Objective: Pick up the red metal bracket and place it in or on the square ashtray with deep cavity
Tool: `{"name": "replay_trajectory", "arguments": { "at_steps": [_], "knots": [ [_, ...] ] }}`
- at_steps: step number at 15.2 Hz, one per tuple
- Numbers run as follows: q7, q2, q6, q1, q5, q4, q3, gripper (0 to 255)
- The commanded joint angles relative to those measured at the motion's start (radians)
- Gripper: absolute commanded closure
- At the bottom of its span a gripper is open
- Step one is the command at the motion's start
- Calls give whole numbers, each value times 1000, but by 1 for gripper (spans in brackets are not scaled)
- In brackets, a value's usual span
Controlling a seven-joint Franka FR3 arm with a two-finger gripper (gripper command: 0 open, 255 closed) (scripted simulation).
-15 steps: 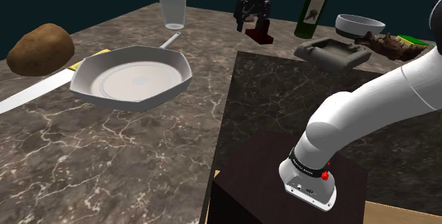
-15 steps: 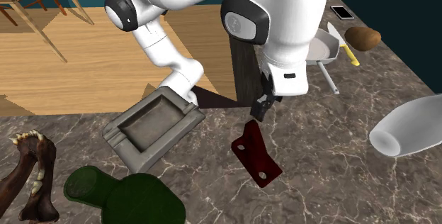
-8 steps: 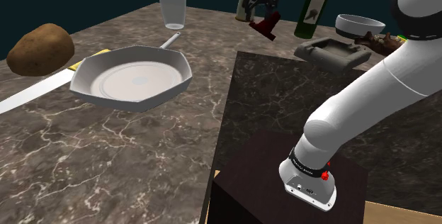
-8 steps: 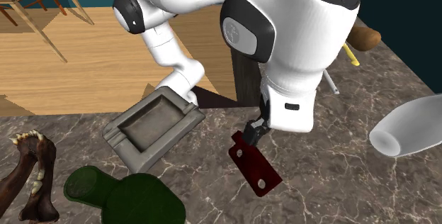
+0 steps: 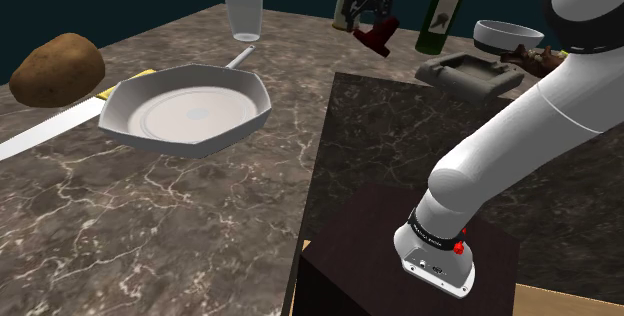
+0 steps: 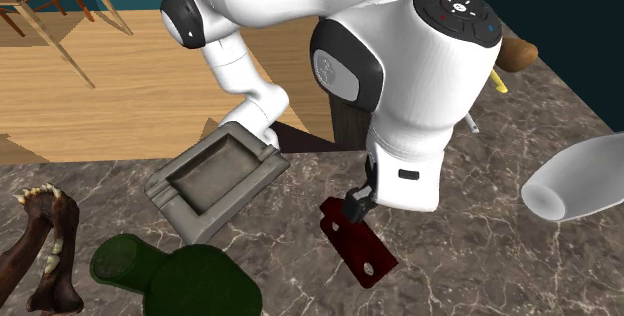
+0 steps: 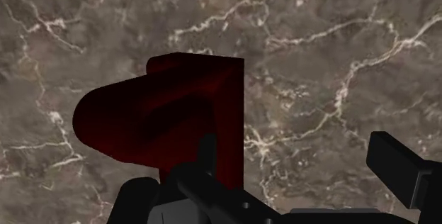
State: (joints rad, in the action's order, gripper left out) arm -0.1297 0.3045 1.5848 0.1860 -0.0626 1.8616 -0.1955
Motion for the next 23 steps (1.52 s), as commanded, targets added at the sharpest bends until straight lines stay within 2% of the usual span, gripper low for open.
{"name": "replay_trajectory", "arguments": {
  "at_steps": [1, 8, 9, 18, 19, 23],
  "knots": [
    [-2, 1, -6, 4, -3, 36, -4, 0],
    [-1, 1, -6, 7, -2, 36, -1, 0],
    [-6, -11, -12, 4, 1, 20, 3, 255],
    [-9, -7, -9, 3, 1, 15, 5, 255],
    [-9, -7, -9, 3, 1, 15, 5, 0],
    [169, -153, -158, 11, -1, -235, -48, 0]
  ]
}}
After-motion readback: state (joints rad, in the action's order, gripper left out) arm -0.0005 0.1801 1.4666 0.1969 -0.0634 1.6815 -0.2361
